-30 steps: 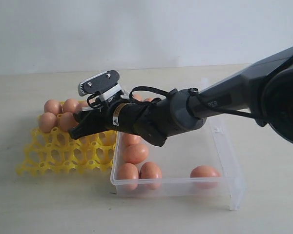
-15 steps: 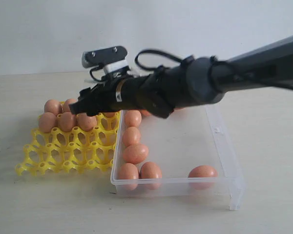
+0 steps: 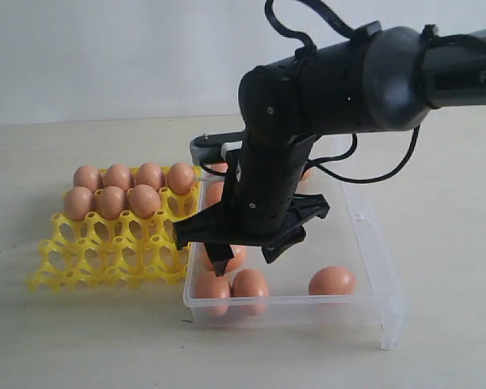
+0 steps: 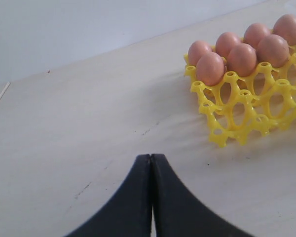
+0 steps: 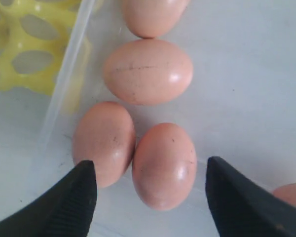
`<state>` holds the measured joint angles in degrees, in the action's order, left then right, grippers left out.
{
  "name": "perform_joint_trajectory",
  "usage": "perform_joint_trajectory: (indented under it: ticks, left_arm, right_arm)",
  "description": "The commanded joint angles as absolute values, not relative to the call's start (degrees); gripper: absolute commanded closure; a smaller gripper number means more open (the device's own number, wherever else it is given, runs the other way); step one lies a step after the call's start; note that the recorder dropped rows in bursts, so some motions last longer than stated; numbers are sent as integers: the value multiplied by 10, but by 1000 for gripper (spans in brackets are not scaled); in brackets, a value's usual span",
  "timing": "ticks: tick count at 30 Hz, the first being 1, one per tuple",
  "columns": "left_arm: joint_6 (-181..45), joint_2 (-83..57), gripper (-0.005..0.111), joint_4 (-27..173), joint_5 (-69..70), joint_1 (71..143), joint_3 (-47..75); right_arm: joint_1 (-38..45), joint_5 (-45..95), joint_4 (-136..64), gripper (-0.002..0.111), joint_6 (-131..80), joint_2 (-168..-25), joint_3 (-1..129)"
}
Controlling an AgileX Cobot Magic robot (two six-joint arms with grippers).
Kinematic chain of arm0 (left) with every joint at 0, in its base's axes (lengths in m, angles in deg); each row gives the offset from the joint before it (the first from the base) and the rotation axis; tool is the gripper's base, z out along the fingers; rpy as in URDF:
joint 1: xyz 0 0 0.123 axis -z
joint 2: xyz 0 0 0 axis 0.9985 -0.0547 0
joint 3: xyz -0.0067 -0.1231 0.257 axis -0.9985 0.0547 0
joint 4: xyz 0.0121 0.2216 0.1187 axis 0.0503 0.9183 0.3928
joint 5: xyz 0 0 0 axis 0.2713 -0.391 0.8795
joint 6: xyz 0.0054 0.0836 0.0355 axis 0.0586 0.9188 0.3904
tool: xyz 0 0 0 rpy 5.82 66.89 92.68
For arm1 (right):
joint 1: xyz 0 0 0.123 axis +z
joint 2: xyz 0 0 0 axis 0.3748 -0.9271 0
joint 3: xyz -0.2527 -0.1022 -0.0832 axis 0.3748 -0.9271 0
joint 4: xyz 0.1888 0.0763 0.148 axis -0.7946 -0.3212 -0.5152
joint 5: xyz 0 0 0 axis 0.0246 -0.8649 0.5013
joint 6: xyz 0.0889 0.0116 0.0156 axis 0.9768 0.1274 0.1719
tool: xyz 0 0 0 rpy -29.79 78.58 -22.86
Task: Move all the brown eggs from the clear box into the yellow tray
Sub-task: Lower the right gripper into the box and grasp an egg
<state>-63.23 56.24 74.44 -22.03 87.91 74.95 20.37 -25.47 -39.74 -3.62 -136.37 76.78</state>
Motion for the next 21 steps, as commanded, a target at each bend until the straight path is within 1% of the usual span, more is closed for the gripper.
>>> perform_joint_trajectory:
  ticks: [1,10,13,15,16,20,21]
  left_arm:
    - [-636,566,107,744,-218,880,747]
    - [-636,566,107,744,-218,880,747]
    - [-636,566,107,744,-218,880,747]
    - [-636,566,107,744,-218,880,747]
    - [-636,566,107,744,-218,880,747]
    - [-636,566,107,744,-218,880,747]
    - [-636,566,107,744,-218,880,747]
  right_arm:
    - [200,-257,-393,46,-43,-1388,767]
    - [200,-256,-355,46,-43,-1424,767]
    - [200,-259,-355,51,-43,-1435,767]
    - [200,-261,-353,60,-43,-1440,767]
    - [200,-261,-352,66,-43,-1441,767]
    - [200,-269,-333,101,-46,-1433,767]
    - [200,-273,-327,108,-51,-1428,767]
